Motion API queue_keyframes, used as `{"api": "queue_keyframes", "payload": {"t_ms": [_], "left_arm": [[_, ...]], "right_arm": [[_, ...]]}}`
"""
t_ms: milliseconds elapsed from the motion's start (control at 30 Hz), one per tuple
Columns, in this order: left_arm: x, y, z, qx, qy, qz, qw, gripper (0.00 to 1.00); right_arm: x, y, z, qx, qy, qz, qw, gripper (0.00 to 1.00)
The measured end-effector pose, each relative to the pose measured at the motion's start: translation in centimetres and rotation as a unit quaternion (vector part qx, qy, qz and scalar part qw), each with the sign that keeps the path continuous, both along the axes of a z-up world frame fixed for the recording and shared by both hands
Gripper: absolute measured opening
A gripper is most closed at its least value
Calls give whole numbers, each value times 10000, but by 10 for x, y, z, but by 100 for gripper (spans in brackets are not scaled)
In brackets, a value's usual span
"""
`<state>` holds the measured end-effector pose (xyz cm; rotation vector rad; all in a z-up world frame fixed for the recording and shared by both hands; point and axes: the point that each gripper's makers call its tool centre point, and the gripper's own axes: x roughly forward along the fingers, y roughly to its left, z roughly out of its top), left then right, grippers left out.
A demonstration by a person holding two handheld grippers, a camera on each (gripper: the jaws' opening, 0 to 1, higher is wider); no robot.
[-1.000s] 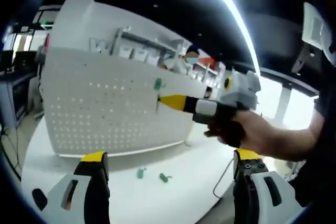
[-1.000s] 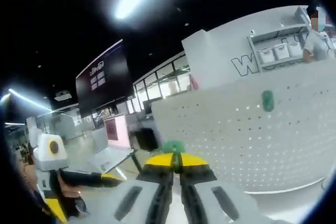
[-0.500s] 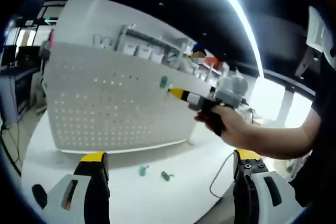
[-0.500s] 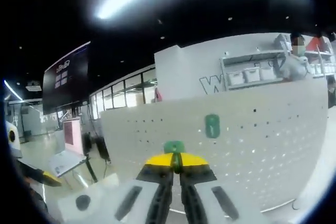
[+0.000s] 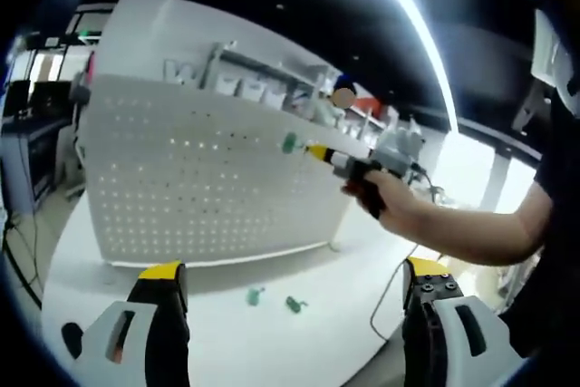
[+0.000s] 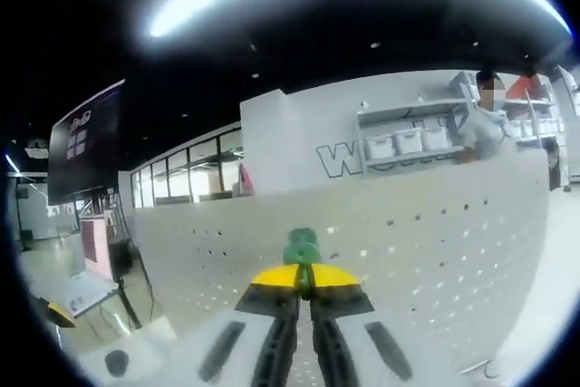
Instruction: Insert the hook assembly into the mounting plate slot until the hook locks in place.
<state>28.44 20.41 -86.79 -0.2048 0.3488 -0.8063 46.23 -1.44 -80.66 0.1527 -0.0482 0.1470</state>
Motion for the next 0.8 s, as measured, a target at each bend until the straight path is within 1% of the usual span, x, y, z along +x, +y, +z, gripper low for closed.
{"api": "queue_keyframes", "payload": {"t_ms": [167, 267, 500, 600, 767, 800], "left_arm": [[1, 2, -1, -26, 37, 36, 10000, 100], [0, 4, -4, -60, 118, 49, 9999, 100], [1, 10, -11, 177, 80, 139, 9997, 99], [2, 11, -10, 100, 83, 191, 9997, 98], [5, 12, -10, 90, 80, 239, 9996, 97], [6, 12, -10, 76, 91, 242, 9996, 97]], "right_arm": [[4, -6, -2, 17, -5, -99, 9999, 0], [10, -12, -4, -19, 10, -192, 9998, 0], [21, -25, 2, 49, -49, -342, 9994, 0], [26, -31, 4, 36, -58, -412, 9991, 0], [29, -40, 8, 143, -129, -509, 9985, 0], [30, -41, 8, 215, -134, -497, 9984, 0]]}}
